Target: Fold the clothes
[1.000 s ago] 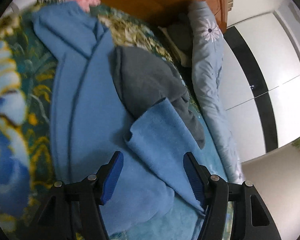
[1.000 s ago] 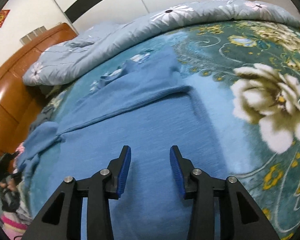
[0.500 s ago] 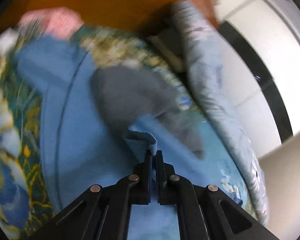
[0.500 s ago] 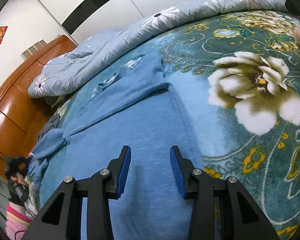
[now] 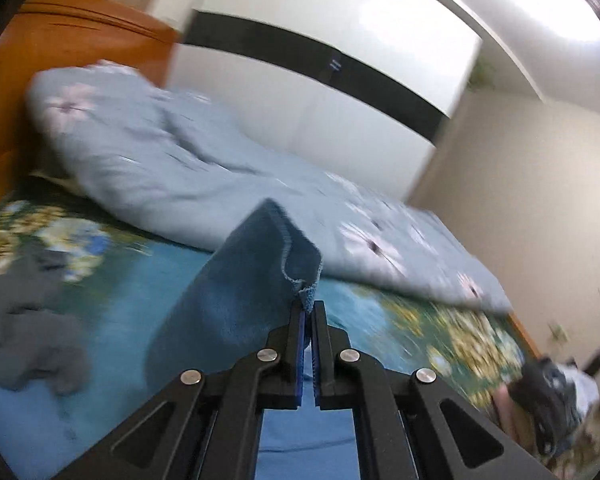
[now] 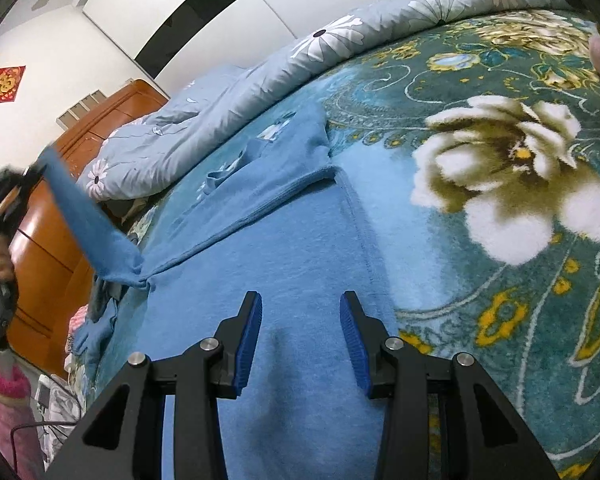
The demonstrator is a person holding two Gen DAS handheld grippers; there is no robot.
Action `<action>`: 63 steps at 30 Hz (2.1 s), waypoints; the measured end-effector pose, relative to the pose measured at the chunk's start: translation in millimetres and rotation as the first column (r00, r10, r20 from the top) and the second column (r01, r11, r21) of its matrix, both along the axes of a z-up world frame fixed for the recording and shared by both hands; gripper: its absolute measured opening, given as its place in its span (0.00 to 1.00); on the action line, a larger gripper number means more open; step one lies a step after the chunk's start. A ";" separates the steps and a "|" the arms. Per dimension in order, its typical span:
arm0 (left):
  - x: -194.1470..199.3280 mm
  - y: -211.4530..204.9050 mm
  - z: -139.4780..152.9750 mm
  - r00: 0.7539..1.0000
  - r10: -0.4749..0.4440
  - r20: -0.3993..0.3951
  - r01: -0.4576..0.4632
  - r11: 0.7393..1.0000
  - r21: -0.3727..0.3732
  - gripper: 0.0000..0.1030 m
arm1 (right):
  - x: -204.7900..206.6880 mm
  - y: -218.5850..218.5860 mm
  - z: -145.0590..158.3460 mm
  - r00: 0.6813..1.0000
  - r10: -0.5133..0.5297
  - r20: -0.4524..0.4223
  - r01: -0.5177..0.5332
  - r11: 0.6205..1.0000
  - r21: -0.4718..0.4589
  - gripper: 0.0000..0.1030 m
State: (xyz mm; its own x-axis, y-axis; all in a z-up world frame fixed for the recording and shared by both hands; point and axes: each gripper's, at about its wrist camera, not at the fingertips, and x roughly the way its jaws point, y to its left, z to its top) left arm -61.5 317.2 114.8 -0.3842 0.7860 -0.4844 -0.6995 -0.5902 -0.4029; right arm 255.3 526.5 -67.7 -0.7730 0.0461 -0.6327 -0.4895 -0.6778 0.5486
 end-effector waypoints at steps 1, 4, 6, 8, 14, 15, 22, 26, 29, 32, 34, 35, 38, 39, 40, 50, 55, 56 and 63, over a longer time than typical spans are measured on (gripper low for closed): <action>9.6 16.9 -8.1 0.999 -0.038 0.014 0.038 0.999 -0.013 0.03 | 1.5 1.5 0.0 1.000 -0.005 -0.002 0.005 1.000 -0.003 0.41; 38.4 60.8 -39.5 0.990 -0.123 0.072 0.128 0.990 -0.063 0.03 | 5.6 5.9 -0.3 1.000 -0.014 -0.010 0.013 1.000 -0.013 0.41; 49.0 89.1 -68.4 0.980 -0.159 0.122 0.173 0.978 -0.114 0.03 | 6.5 6.3 -1.3 1.000 -0.009 -0.010 0.009 1.000 -0.014 0.41; 61.8 107.8 -94.6 0.972 -0.180 0.151 0.206 0.963 -0.173 0.03 | 7.3 6.5 -2.4 1.000 -0.005 -0.009 0.005 1.000 -0.015 0.41; 90.2 135.1 -147.9 0.953 -0.218 0.213 0.275 0.916 -0.293 0.04 | 8.0 7.9 -5.3 1.000 0.005 -0.012 -0.005 1.000 -0.017 0.41; 92.3 136.7 -152.7 0.949 -0.220 0.226 0.283 0.910 -0.303 0.05 | 8.1 8.0 -5.7 1.000 0.006 -0.011 -0.006 1.000 -0.017 0.41; 87.0 108.3 -152.8 0.890 -0.275 0.365 0.367 0.906 -0.212 0.36 | 6.4 6.7 0.2 1.000 0.010 -0.010 -0.010 1.000 0.001 0.41; 67.1 47.3 -134.1 0.956 -0.149 0.252 0.200 0.961 -0.190 0.54 | -5.7 3.7 12.1 0.998 0.059 -0.030 -0.058 0.998 0.026 0.41; 50.7 -0.1 -132.9 0.991 0.059 0.124 -0.024 0.963 -0.269 0.58 | -28.4 6.8 20.5 0.993 0.112 -0.046 -0.111 0.994 0.006 0.41; 36.7 -31.1 -153.7 0.980 0.176 0.089 -0.132 0.921 -0.366 0.59 | -59.3 10.5 24.6 0.987 0.156 -0.041 -0.156 0.988 -0.005 0.41; 28.6 -48.4 -168.1 0.970 0.234 0.073 -0.183 0.890 -0.418 0.59 | -80.4 15.0 20.6 0.988 0.152 -0.004 -0.152 0.988 0.003 0.41; 26.6 -52.8 -176.4 0.967 0.240 0.081 -0.183 0.882 -0.433 0.59 | -89.3 17.3 16.1 0.989 0.145 0.018 -0.145 0.989 -0.004 0.41; 19.7 -62.8 -194.7 0.955 0.279 0.096 -0.208 0.866 -0.455 0.59 | -108.1 22.4 1.6 0.992 0.116 0.056 -0.113 0.992 -0.054 0.41; 17.0 -62.8 -198.0 0.952 0.288 0.102 -0.214 0.866 -0.452 0.59 | -112.7 22.8 -1.6 0.992 0.111 0.058 -0.108 0.992 -0.064 0.41; 14.8 -62.0 -199.5 0.950 0.293 0.107 -0.218 0.869 -0.444 0.59 | -117.3 23.2 -4.8 0.992 0.107 0.060 -0.102 0.992 -0.074 0.41; 7.7 -74.9 -206.3 0.942 0.328 0.076 -0.284 0.896 -0.341 0.59 | -137.9 6.5 5.8 0.993 0.099 0.068 -0.100 0.995 0.001 0.04; 1.4 -86.2 -207.7 0.941 0.316 0.121 -0.274 0.922 -0.275 0.61 | -140.8 12.6 35.1 0.992 0.101 0.076 -0.110 0.985 0.133 0.04; 0.8 -85.5 -207.5 0.942 0.313 0.123 -0.271 0.923 -0.274 0.62 | -140.2 14.3 44.6 0.993 0.098 0.066 -0.108 0.980 0.167 0.04; 5.3 -77.1 -206.4 0.948 0.305 0.091 -0.265 0.914 -0.309 0.65 | -127.9 30.6 48.1 0.994 0.016 0.104 -0.045 0.960 0.277 0.04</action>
State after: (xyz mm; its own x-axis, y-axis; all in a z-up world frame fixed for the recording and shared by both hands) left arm -56.3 240.1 -91.6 -0.4863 0.4707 -0.7362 -0.4356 -0.8609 -0.2628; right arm 127.4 557.2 -19.7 -0.7104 0.2086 -0.6721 -0.5087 -0.8122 0.2857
